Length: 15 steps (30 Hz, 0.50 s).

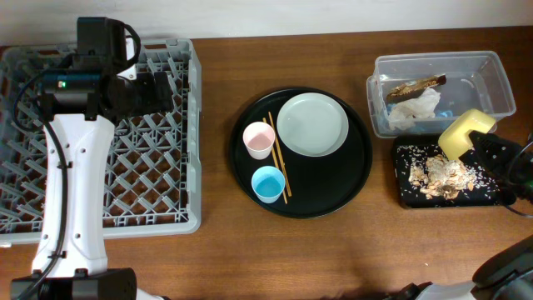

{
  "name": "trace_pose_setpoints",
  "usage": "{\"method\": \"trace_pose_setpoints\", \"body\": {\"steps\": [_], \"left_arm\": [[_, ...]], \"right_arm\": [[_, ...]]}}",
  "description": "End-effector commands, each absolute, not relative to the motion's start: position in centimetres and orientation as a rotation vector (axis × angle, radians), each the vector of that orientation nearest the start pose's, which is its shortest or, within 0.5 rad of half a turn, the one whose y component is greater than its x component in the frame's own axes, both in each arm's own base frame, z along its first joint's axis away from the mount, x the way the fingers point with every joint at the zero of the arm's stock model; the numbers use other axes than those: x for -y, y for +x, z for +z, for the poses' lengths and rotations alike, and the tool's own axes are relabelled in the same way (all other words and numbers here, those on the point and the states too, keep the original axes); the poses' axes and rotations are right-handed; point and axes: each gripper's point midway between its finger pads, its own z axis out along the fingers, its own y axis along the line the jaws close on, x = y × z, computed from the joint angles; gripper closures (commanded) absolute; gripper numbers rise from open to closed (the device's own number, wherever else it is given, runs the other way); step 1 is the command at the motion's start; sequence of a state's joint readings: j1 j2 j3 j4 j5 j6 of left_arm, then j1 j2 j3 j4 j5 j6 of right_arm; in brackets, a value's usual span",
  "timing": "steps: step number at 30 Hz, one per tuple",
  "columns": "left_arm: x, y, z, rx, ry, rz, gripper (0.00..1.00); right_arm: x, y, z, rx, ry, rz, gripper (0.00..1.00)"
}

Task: Sort waste into correct bins and load items into the dishwasher rack
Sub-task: 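Carry the yellow bowl over the black tray and tip out the shells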

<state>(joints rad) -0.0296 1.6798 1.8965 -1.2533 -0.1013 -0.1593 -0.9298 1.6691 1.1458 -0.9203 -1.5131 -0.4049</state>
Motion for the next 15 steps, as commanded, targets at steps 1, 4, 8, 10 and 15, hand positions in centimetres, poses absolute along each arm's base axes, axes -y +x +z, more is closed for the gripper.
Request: {"method": "trace_pose_setpoints", "body": {"steps": [1, 4, 8, 10, 15], "left_arm": [[-0.50, 40.30, 27.83, -2.586, -0.220, 0.050, 0.01], [-0.50, 40.30, 27.83, -2.586, -0.220, 0.050, 0.00], [-0.50, 40.29, 27.82, -2.586, -0.220, 0.050, 0.01], [-0.50, 40.29, 27.82, -2.586, -0.220, 0.050, 0.01], [-0.50, 40.29, 27.82, -2.586, -0.220, 0.050, 0.01]], "right_arm": [[14.07, 31.62, 22.27, -1.713, 0.413, 1.319, 0.96], [14.12, 31.66, 22.23, -1.713, 0.437, 1.337, 0.96], [14.15, 31.69, 22.16, -1.713, 0.462, 1.357, 0.96], [14.17, 31.70, 22.14, -1.712, 0.476, 1.368, 0.96], [14.18, 31.70, 22.00, -1.714, 0.594, 1.449, 0.96]]}}
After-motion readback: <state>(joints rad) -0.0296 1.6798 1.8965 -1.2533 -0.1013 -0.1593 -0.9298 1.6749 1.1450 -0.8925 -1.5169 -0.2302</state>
